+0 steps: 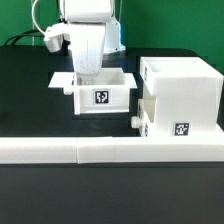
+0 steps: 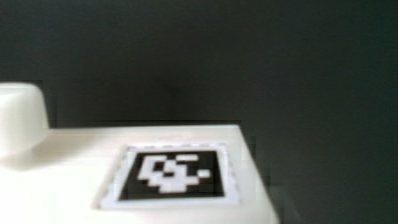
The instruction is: Assemble drawer
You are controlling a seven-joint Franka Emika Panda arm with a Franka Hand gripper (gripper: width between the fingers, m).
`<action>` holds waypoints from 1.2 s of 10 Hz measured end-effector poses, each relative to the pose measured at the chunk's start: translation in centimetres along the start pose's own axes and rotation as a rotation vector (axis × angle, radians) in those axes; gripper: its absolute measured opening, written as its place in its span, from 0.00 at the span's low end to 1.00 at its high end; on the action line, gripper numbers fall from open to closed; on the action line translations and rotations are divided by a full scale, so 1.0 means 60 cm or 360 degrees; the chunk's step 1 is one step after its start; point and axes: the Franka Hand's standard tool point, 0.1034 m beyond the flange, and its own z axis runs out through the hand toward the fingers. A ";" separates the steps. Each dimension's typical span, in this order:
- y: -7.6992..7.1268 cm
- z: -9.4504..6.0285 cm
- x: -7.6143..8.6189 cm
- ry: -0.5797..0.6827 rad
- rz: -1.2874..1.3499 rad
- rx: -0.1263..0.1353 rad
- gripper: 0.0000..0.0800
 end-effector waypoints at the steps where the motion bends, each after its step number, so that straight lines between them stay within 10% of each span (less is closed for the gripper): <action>1: 0.002 -0.001 0.001 0.0000 -0.0001 -0.0003 0.05; 5: 0.042 -0.007 0.017 0.0001 -0.0005 -0.0046 0.05; 12: 0.035 -0.006 0.021 -0.0002 -0.0009 0.0032 0.05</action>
Offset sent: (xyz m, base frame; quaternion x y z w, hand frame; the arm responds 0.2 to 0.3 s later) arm 0.0333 0.0116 0.0045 -0.0113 -0.0112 -0.0047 0.9999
